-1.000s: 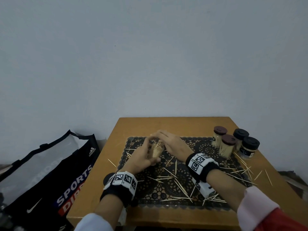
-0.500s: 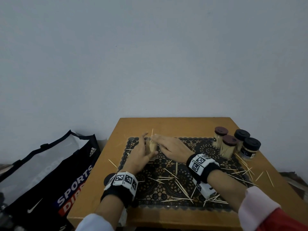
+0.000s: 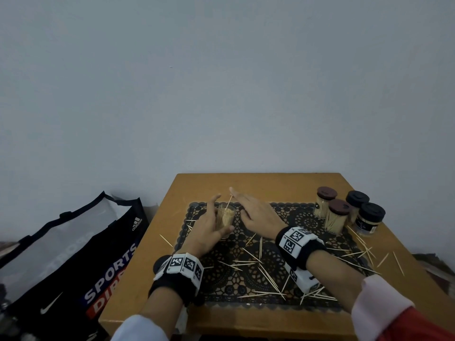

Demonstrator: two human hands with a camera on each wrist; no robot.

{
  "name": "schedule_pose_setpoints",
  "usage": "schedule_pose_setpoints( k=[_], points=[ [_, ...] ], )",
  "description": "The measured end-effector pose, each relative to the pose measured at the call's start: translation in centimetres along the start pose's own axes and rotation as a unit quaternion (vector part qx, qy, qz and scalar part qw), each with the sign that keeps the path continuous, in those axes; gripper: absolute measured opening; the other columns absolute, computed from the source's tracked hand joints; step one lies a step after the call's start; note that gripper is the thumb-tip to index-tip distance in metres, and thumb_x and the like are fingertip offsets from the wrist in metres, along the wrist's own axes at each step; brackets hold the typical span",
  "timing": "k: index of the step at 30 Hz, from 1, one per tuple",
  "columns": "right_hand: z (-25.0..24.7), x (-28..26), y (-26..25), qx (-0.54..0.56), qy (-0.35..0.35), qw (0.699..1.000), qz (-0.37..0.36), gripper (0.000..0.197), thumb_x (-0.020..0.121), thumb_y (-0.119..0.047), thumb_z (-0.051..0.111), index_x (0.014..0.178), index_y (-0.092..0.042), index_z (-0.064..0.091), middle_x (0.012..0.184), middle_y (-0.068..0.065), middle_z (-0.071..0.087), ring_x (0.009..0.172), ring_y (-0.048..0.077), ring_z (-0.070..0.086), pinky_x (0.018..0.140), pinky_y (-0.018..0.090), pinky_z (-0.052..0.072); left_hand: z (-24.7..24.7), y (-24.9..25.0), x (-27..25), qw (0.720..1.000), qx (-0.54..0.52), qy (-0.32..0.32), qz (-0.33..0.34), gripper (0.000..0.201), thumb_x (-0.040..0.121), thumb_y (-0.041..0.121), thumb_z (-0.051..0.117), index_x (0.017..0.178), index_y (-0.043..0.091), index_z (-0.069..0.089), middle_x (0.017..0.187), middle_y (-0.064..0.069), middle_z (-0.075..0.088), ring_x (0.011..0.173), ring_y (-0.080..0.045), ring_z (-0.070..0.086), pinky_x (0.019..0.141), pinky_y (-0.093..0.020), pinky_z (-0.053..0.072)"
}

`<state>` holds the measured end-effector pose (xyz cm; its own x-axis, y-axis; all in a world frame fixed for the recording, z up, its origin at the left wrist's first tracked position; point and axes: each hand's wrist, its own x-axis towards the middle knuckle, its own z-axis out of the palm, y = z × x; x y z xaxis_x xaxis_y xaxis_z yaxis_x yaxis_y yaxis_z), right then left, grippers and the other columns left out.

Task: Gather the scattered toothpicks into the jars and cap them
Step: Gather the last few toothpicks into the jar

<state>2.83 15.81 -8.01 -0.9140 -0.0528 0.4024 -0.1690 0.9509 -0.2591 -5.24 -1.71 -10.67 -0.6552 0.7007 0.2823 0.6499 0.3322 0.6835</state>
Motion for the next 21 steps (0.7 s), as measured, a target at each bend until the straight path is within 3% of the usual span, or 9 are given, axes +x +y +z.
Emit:
schedule_pose_setpoints(
  k=[2, 5, 9, 12, 15, 18, 21],
  points=[
    [0.1, 0.0, 0.2, 0.001, -0.003, 1.000, -0.003, 0.066, 0.091, -0.010, 0.043, 0.153, -0.017, 0.023, 0.128, 0.006, 0.057, 0.092, 0.016, 0.057, 0.072, 0.033, 0.053, -0.1, 0.1, 0.0, 1.000, -0.001, 0.004, -0.001, 0.091, 0.084, 0.046, 0.071, 0.148, 0.029, 0.008, 0.112, -0.010, 0.066, 0.100, -0.022, 0.063, 0.086, -0.038, 0.049],
    [0.1, -0.1, 0.1, 0.014, -0.035, 0.999, -0.035, 0.062, 0.089, -0.006, 0.043, 0.149, -0.021, 0.036, 0.142, 0.004, 0.050, 0.112, 0.016, 0.056, 0.088, 0.030, 0.051, -0.2, 0.6, -0.1, 1.000, -0.002, 0.011, 0.007, 0.089, 0.086, 0.035, 0.073, 0.149, 0.023, 0.012, 0.089, 0.008, 0.060, 0.072, 0.001, 0.057, 0.065, -0.020, 0.040],
    [-0.4, -0.2, 0.0, 0.037, -0.043, 0.998, -0.038, 0.066, 0.089, 0.001, 0.041, 0.147, -0.028, 0.037, 0.153, -0.004, 0.036, 0.131, 0.012, 0.042, 0.099, 0.026, 0.040, -0.3, 0.6, -0.1, 1.000, -0.001, 0.013, 0.000, 0.090, 0.086, 0.034, 0.073, 0.150, 0.022, 0.012, 0.098, 0.001, 0.064, 0.080, -0.011, 0.061, 0.073, -0.027, 0.044],
    [-1.2, 0.1, 0.0, 0.054, -0.021, 0.998, -0.003, 0.069, 0.089, 0.006, 0.042, 0.149, -0.027, 0.034, 0.149, -0.004, 0.040, 0.122, 0.012, 0.049, 0.089, 0.017, 0.045, -0.5, 1.1, -0.3, 1.000, 0.009, 0.015, -0.013, 0.085, 0.087, 0.035, 0.071, 0.150, 0.025, 0.015, 0.091, 0.004, 0.059, 0.073, -0.003, 0.053, 0.072, -0.027, 0.040],
    [-2.3, 0.4, 0.2, 0.080, -0.034, 0.995, 0.055, 0.066, 0.088, 0.005, 0.046, 0.146, -0.026, 0.036, 0.137, -0.003, 0.049, 0.118, 0.013, 0.052, 0.093, 0.029, 0.050, -0.7, 1.6, -0.5, 0.999, 0.034, 0.003, -0.021, 0.079, 0.089, 0.033, 0.068, 0.150, 0.025, 0.019, 0.089, 0.002, 0.052, 0.071, -0.005, 0.045, 0.071, -0.024, 0.034],
    [-3.3, 0.5, 1.1, 0.088, -0.185, 0.974, 0.099, 0.063, 0.084, 0.007, 0.052, 0.139, -0.023, 0.044, 0.128, -0.001, 0.056, 0.120, 0.016, 0.052, 0.096, 0.036, 0.049, -0.8, 1.8, -0.6, 0.998, 0.047, -0.006, -0.035, 0.081, 0.089, 0.033, 0.068, 0.151, 0.022, 0.018, 0.098, -0.012, 0.061, 0.088, -0.025, 0.057, 0.078, -0.032, 0.041],
    [-3.5, -0.4, 1.4, -0.015, -0.380, 0.924, 0.034, 0.066, 0.080, -0.011, 0.073, 0.140, -0.022, 0.048, 0.141, 0.001, 0.045, 0.130, 0.017, 0.040, 0.109, 0.036, 0.035, -0.8, 1.8, -0.6, 0.998, 0.054, -0.003, -0.041, 0.083, 0.088, 0.034, 0.070, 0.151, 0.020, 0.018, 0.101, -0.018, 0.065, 0.095, -0.031, 0.061, 0.079, -0.033, 0.044]
  ],
)
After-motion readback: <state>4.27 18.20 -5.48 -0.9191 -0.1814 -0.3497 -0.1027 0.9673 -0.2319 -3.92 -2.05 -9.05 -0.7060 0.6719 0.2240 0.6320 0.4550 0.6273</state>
